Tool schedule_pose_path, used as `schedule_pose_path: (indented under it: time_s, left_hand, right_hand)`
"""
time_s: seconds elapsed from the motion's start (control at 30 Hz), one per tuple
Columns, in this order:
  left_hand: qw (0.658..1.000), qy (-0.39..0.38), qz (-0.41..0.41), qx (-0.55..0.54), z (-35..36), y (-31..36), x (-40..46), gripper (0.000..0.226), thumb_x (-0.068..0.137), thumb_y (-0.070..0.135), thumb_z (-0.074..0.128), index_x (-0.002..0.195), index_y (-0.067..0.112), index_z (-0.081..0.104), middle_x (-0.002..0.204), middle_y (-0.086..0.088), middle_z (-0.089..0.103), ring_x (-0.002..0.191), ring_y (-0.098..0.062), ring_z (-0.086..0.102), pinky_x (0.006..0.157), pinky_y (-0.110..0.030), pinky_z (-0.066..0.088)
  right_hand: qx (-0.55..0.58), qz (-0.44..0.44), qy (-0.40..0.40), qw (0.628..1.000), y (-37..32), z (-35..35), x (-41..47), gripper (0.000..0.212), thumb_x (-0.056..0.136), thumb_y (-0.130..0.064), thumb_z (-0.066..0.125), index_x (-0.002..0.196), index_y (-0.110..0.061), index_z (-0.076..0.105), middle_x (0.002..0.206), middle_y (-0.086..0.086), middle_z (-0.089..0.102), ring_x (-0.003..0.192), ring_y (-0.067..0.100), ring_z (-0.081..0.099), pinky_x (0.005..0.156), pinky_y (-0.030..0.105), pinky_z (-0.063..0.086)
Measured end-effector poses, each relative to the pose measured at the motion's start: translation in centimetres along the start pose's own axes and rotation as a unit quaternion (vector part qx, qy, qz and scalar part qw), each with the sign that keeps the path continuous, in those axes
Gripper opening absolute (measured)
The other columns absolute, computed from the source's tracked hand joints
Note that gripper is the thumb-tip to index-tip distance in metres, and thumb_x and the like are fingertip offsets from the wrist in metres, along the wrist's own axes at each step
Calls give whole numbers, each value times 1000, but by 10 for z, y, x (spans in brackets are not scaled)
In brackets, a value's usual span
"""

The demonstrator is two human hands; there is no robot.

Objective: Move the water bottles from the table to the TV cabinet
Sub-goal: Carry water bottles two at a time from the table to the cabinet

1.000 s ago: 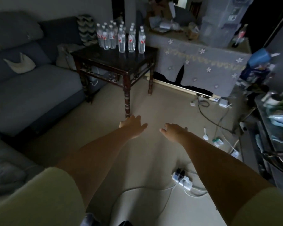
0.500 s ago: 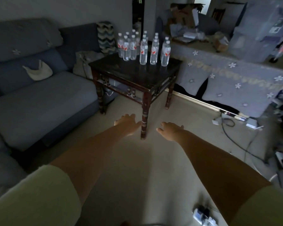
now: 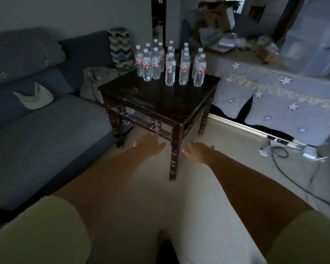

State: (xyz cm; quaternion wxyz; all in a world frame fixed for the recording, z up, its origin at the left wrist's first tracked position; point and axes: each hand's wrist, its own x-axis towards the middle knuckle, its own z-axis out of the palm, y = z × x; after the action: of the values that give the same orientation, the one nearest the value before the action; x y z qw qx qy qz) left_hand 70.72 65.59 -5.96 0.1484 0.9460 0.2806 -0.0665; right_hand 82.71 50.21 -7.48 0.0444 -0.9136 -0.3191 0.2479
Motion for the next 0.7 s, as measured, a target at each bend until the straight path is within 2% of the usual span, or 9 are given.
schedule_pose_path:
  time_s: [0.07,0.17,0.23,0.4,0.5,0.7]
  left_hand:
    - [1000,13,17,-10,-11,0,38,51,99,44,39,141,14,40,146,-10,43,130,-28,46,100,-39,42]
    - [1000,1,4,-3,-31,2,101,46,99,41,39,129,8,50,131,-15,54,118,-31,53,94,-39,43]
    - [1000,1,-10,-17,-42,6,143,48,98,44,41,128,7,49,128,-17,54,117,-34,53,97,-42,43]
    - [999,5,9,-32,-62,20,229,55,95,52,41,134,13,43,130,-16,50,118,-35,51,98,-48,44]
    - [1000,-18,10,-20,-60,18,267,57,95,54,39,137,15,40,134,-14,46,121,-34,49,99,-49,44]
    - [998,-50,28,-23,-77,-5,355,59,96,55,37,140,16,37,136,-14,43,122,-34,46,100,-50,43]
  right_hand:
    - [10,-2,6,1000,2,-17,33,56,101,-49,28,146,-17,33,148,13,41,140,33,33,112,63,10]
    - [36,-23,20,999,3,-47,79,48,102,-43,31,139,-15,42,143,14,47,135,33,39,111,54,22]
    - [35,-21,22,999,8,-69,111,48,103,-42,31,140,-14,42,143,15,46,135,34,39,110,52,24]
    - [24,20,39,999,22,-124,193,56,102,-46,31,147,-13,31,151,18,35,139,36,31,113,54,17]
    - [1,28,30,999,24,-133,229,57,101,-49,29,148,-17,29,152,18,33,140,38,29,113,61,8]
    - [-7,54,14,998,15,-153,303,61,101,-53,26,151,-19,24,155,12,29,141,35,29,113,61,10]
